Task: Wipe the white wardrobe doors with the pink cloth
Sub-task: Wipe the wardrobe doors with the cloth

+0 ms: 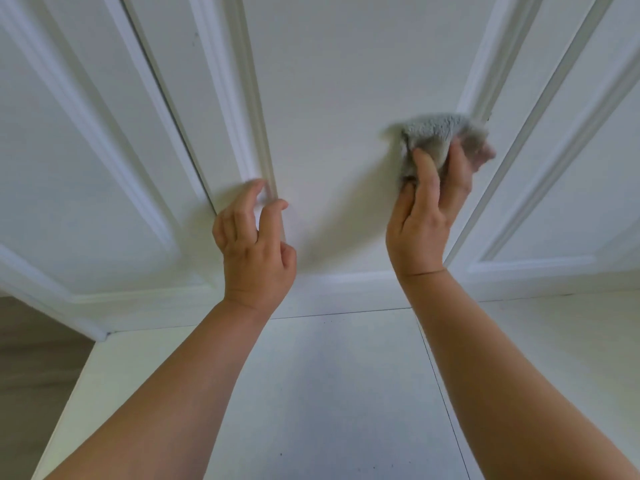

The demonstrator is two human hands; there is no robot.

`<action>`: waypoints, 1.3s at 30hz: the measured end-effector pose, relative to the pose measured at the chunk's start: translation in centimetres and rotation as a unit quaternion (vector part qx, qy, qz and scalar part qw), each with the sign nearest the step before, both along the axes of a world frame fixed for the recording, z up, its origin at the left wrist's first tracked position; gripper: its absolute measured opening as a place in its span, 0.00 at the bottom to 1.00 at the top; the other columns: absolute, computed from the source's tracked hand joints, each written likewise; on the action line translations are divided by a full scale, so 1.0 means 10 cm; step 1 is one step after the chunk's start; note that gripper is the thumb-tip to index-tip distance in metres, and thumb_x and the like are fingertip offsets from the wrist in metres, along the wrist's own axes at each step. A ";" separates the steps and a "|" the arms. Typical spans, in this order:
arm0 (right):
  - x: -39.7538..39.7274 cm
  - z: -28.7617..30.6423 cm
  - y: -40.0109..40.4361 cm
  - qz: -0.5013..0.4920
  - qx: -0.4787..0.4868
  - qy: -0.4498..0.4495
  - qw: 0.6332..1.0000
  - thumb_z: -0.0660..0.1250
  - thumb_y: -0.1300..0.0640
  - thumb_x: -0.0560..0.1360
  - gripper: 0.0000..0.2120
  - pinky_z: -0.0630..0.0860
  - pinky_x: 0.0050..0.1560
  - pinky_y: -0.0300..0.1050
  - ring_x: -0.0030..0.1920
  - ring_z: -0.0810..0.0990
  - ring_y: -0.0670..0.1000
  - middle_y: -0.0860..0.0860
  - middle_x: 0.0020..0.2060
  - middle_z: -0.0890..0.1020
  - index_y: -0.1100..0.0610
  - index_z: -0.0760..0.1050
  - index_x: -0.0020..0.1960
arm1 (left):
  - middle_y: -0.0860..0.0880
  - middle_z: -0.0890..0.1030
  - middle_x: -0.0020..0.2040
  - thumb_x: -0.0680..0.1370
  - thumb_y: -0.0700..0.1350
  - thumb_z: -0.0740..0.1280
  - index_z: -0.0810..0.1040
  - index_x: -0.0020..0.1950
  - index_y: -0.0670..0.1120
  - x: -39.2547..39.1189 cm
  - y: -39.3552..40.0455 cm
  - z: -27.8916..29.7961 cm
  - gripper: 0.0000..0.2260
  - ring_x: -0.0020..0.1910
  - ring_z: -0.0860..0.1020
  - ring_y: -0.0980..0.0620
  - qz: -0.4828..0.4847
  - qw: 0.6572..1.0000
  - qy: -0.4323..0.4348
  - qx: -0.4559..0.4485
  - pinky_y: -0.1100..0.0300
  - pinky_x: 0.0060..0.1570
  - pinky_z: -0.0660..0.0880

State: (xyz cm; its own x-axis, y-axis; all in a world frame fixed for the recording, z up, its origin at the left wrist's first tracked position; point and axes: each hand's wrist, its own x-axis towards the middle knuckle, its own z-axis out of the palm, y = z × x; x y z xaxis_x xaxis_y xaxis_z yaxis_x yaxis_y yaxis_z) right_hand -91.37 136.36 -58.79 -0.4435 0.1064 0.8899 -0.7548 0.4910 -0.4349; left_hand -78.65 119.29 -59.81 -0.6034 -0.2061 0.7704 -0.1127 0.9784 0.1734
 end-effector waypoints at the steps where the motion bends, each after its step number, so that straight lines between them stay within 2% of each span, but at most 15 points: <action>1: 0.01 0.01 -0.06 0.012 0.026 0.011 1.000 0.59 0.68 0.83 0.16 0.59 0.76 0.65 0.74 0.61 0.69 0.71 0.71 0.66 0.61 0.74 0.69 | 0.41 0.64 0.72 0.65 0.32 0.63 0.75 0.63 0.42 0.02 -0.02 -0.04 0.26 0.68 0.70 0.37 0.000 1.000 -0.004 -0.012 0.45 0.70 0.61; 3: 0.05 -0.01 -0.20 0.025 0.068 0.026 0.997 0.60 0.70 0.82 0.19 0.54 0.77 0.68 0.75 0.57 0.73 0.72 0.73 0.64 0.63 0.73 0.71 | 0.37 0.64 0.75 0.65 0.30 0.64 0.72 0.69 0.39 0.04 -0.03 -0.10 0.31 0.74 0.64 0.37 -0.003 0.999 -0.018 -0.031 0.41 0.73 0.59; 6: 0.10 -0.42 -0.32 0.044 0.161 0.069 0.984 0.63 0.73 0.77 0.24 0.58 0.74 0.68 0.74 0.61 0.69 0.66 0.73 0.66 0.59 0.73 0.72 | 0.36 0.58 0.78 0.67 0.29 0.64 0.62 0.78 0.39 0.03 -0.04 -0.21 0.38 0.79 0.56 0.38 0.000 0.997 -0.057 -0.060 0.36 0.75 0.54; 8: 0.21 -0.91 -0.28 0.097 0.278 0.076 0.953 0.64 0.70 0.75 0.28 0.56 0.76 0.65 0.75 0.63 0.64 0.58 0.75 0.65 0.56 0.71 0.73 | 0.36 0.55 0.79 0.70 0.31 0.63 0.58 0.80 0.40 0.01 -0.07 -0.24 0.38 0.80 0.53 0.39 0.002 0.995 -0.070 -0.073 0.36 0.76 0.51; 10: 0.33 -1.42 -0.12 0.120 0.409 0.053 0.903 0.67 0.64 0.76 0.29 0.50 0.79 0.60 0.75 0.65 0.58 0.51 0.78 0.65 0.51 0.69 0.76 | 0.37 0.53 0.80 0.73 0.32 0.61 0.55 0.80 0.41 -0.01 -0.08 -0.26 0.36 0.80 0.51 0.39 0.005 0.995 -0.068 -0.079 0.35 0.76 0.51; 12: 0.40 -1.69 0.03 0.100 0.461 0.022 0.881 0.69 0.58 0.77 0.29 0.49 0.79 0.60 0.76 0.66 0.53 0.46 0.78 0.63 0.49 0.68 0.77 | 0.37 0.53 0.80 0.73 0.32 0.60 0.56 0.80 0.40 -0.02 -0.06 -0.26 0.35 0.80 0.51 0.39 0.008 0.996 -0.057 -0.075 0.35 0.76 0.51; 15: 0.27 -1.55 0.13 0.075 0.429 0.048 0.899 0.69 0.61 0.76 0.28 0.50 0.78 0.61 0.76 0.66 0.52 0.46 0.77 0.65 0.48 0.72 0.74 | 0.37 0.54 0.79 0.71 0.31 0.61 0.57 0.80 0.40 -0.04 -0.03 -0.27 0.37 0.80 0.51 0.38 0.006 0.997 -0.049 -0.066 0.35 0.76 0.50; 18: 0.02 -1.04 0.08 0.034 0.322 0.095 0.941 0.69 0.67 0.75 0.28 0.63 0.73 0.68 0.75 0.68 0.58 0.53 0.75 0.69 0.49 0.74 0.72 | 0.36 0.54 0.79 0.70 0.32 0.60 0.57 0.80 0.40 -0.05 -0.03 -0.28 0.37 0.79 0.51 0.37 0.002 0.997 -0.044 -0.060 0.35 0.76 0.49; 20: -0.07 -0.66 -0.01 0.011 0.255 0.118 0.960 0.69 0.67 0.76 0.24 0.67 0.69 0.69 0.73 0.69 0.62 0.57 0.72 0.71 0.50 0.76 0.70 | 0.35 0.55 0.79 0.70 0.32 0.60 0.57 0.80 0.40 -0.05 -0.03 -0.28 0.37 0.79 0.52 0.37 0.002 0.997 -0.042 -0.059 0.35 0.76 0.49; 24: 0.00 -0.23 -0.27 -0.015 0.204 0.130 0.970 0.69 0.56 0.79 0.22 0.56 0.74 0.65 0.74 0.64 0.63 0.57 0.74 0.65 0.47 0.73 0.72 | 0.35 0.54 0.79 0.69 0.32 0.60 0.57 0.80 0.40 -0.05 -0.03 -0.28 0.38 0.79 0.52 0.37 -0.005 0.998 -0.046 -0.052 0.34 0.75 0.50; 28: 0.12 -0.64 -0.35 0.033 0.266 0.132 0.954 0.69 0.62 0.77 0.26 0.57 0.75 0.68 0.74 0.66 0.63 0.55 0.76 0.65 0.46 0.73 0.73 | 0.35 0.58 0.78 0.69 0.32 0.60 0.64 0.77 0.39 -0.04 -0.03 -0.27 0.34 0.79 0.54 0.37 -0.014 0.999 -0.030 -0.041 0.33 0.75 0.51; 31: 0.24 -1.03 -0.12 0.096 0.357 0.089 0.925 0.69 0.63 0.76 0.26 0.59 0.75 0.67 0.76 0.66 0.59 0.52 0.77 0.67 0.48 0.75 0.72 | 0.38 0.57 0.78 0.70 0.33 0.63 0.61 0.79 0.40 -0.04 0.02 -0.21 0.36 0.79 0.55 0.38 -0.015 0.999 -0.019 -0.029 0.34 0.75 0.51; 34: 0.23 -0.86 0.07 0.152 0.355 0.072 0.919 0.68 0.62 0.78 0.14 0.63 0.72 0.67 0.76 0.67 0.55 0.51 0.73 0.72 0.55 0.82 0.63 | 0.37 0.56 0.78 0.69 0.33 0.64 0.58 0.80 0.42 -0.10 0.09 -0.05 0.38 0.80 0.53 0.38 -0.011 0.999 -0.012 -0.028 0.34 0.75 0.50; 37: 0.14 -0.32 0.12 0.130 0.271 0.099 0.949 0.69 0.64 0.76 0.04 0.61 0.72 0.71 0.74 0.70 0.55 0.53 0.69 0.77 0.59 0.83 0.45 | 0.37 0.52 0.79 0.69 0.34 0.65 0.57 0.80 0.43 -0.13 0.18 0.16 0.40 0.81 0.46 0.41 0.003 1.000 -0.016 -0.022 0.33 0.75 0.49; 39: 0.09 0.03 0.10 0.107 0.203 0.128 0.965 0.70 0.65 0.76 0.08 0.65 0.67 0.74 0.71 0.74 0.57 0.56 0.64 0.81 0.61 0.79 0.38 | 0.37 0.50 0.80 0.69 0.34 0.66 0.56 0.81 0.45 -0.17 0.23 0.33 0.41 0.81 0.44 0.41 0.004 0.999 -0.021 -0.024 0.33 0.75 0.47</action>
